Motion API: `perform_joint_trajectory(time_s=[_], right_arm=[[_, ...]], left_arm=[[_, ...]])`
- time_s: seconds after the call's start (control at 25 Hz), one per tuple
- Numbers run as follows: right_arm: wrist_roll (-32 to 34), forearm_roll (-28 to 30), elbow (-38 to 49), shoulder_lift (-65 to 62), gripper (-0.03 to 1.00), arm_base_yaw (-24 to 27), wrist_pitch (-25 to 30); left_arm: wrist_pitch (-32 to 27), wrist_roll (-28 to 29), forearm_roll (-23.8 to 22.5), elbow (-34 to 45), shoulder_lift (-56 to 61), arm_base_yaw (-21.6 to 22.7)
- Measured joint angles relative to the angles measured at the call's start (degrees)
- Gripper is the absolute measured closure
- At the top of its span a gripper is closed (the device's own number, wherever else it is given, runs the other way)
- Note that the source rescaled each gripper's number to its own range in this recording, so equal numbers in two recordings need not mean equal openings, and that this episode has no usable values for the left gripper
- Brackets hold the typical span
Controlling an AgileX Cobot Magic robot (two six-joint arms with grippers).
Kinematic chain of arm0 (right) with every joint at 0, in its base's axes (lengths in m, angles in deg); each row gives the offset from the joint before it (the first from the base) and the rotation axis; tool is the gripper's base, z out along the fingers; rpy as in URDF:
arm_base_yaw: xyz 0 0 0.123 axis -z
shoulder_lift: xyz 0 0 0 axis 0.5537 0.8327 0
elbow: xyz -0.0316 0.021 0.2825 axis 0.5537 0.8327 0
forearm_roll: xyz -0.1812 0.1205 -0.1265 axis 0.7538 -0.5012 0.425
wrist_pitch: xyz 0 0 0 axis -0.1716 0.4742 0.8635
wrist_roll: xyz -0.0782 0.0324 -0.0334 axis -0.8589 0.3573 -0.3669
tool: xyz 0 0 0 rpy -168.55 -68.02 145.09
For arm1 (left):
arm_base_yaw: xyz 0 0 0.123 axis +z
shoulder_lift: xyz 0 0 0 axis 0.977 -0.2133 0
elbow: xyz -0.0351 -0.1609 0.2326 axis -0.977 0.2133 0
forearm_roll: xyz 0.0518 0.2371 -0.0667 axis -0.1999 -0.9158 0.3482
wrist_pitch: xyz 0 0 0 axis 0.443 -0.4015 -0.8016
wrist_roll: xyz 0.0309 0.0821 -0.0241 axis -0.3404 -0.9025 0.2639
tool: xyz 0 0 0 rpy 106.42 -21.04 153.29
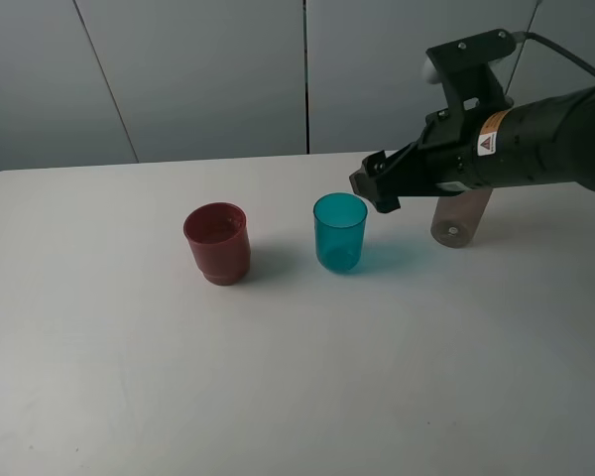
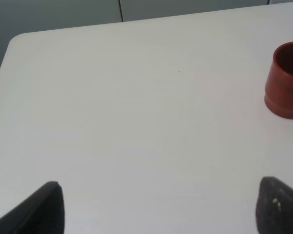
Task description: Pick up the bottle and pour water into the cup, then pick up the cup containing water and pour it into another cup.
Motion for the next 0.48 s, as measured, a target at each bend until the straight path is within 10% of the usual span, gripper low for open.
perform_joint_trajectory(time_s=[0.2,0.48], right_arm=[[-12.2,-16.2,0.0,-8.8,-0.03,3.3,23.4],[-13.3,-19.9,0.0,-25.1,-0.03,18.1,44.1]], left_arm=[[0.0,0.0,0.0,0.0,0.0,0.0],[0.0,0.0,0.0,0.0,0.0,0.0]])
